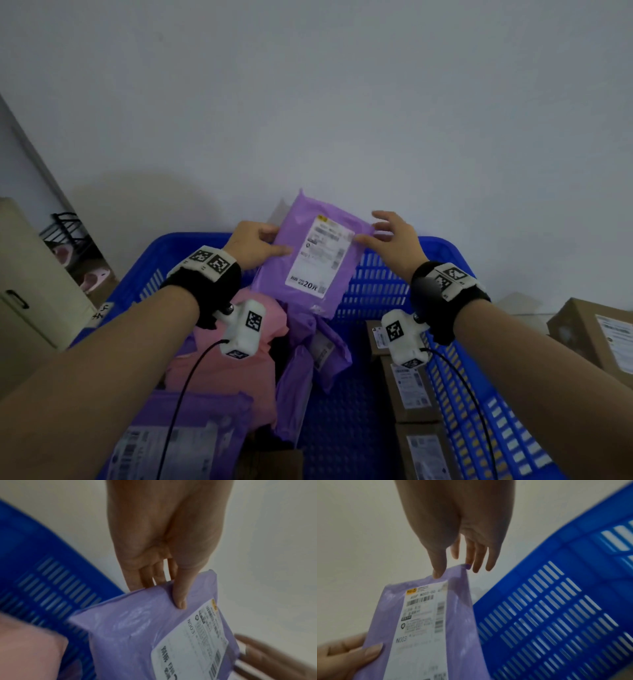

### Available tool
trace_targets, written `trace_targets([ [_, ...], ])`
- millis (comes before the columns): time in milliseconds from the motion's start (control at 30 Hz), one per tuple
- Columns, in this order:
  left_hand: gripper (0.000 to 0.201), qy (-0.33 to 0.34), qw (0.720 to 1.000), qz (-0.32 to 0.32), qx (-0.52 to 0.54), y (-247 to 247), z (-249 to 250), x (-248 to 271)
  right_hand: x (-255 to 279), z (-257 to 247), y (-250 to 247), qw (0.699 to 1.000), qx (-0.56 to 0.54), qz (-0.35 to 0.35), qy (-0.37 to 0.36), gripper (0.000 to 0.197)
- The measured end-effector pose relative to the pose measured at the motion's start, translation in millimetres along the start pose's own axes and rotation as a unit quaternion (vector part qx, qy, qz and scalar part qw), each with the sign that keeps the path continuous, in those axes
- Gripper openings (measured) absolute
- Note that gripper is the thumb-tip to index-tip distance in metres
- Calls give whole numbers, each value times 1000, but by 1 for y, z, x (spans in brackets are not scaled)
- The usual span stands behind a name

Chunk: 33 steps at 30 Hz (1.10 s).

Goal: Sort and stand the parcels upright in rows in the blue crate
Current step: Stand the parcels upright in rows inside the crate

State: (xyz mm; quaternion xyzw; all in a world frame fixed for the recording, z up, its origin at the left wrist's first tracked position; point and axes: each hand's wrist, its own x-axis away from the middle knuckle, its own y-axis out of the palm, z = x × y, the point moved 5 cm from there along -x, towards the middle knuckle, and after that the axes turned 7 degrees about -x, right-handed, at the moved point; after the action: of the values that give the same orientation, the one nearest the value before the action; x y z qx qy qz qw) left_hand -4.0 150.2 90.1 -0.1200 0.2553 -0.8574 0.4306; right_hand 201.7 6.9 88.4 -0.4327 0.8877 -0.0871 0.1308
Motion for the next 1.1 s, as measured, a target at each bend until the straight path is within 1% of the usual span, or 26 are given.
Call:
trace_targets([
  [67,38,-58,995,-4,77,8,-9,3,10,11,-7,999,-14,2,45,74],
  [133,36,-92,985,-22,142,19,-15,8,22,24,-9,994,-54,-23,94,81],
  [200,37,-114,978,-41,169,33,-19,12,35,36,-9,983,-121,-44,131,81],
  [267,41,-128,975,-60,171,47,-24,15,45,45,-11,975,-159,-37,148,75],
  [333,42,-134,972,-75,178,61,-31,18,53,55,-13,973,-164,-24,161,69],
  [400,41,-140,970,-83,180,74,-36,22,59,66,-15,975,-136,-19,175,66],
  [500,39,-164,968,-103,161,94,-47,28,66,87,-20,972,-114,-15,205,67],
  [567,38,-188,962,-127,149,106,-56,33,71,102,-23,970,-83,-16,229,68],
  [600,36,-204,959,-144,135,113,-62,37,74,109,-23,967,-65,-22,247,68],
  [633,30,-218,956,-164,108,119,-68,42,78,116,-23,962,-54,-34,266,68],
  [700,17,-245,944,-215,44,130,-77,53,86,131,-20,950,-36,-59,305,65],
  [767,14,-273,927,-258,5,141,-87,64,95,144,-17,939,11,-82,334,60],
  [800,16,-284,918,-276,-10,146,-91,69,100,149,-15,933,28,-96,346,57],
  [867,21,-298,902,-309,-36,155,-100,76,110,163,-9,916,41,-133,377,45],
  [933,25,-308,890,-332,-58,163,-108,82,118,177,-4,893,64,-176,410,26],
  [967,26,-313,883,-344,-70,166,-113,85,122,182,-1,881,77,-192,425,23],
  [1100,24,-337,858,-372,-106,177,-131,96,133,196,10,842,117,-250,464,24],
])
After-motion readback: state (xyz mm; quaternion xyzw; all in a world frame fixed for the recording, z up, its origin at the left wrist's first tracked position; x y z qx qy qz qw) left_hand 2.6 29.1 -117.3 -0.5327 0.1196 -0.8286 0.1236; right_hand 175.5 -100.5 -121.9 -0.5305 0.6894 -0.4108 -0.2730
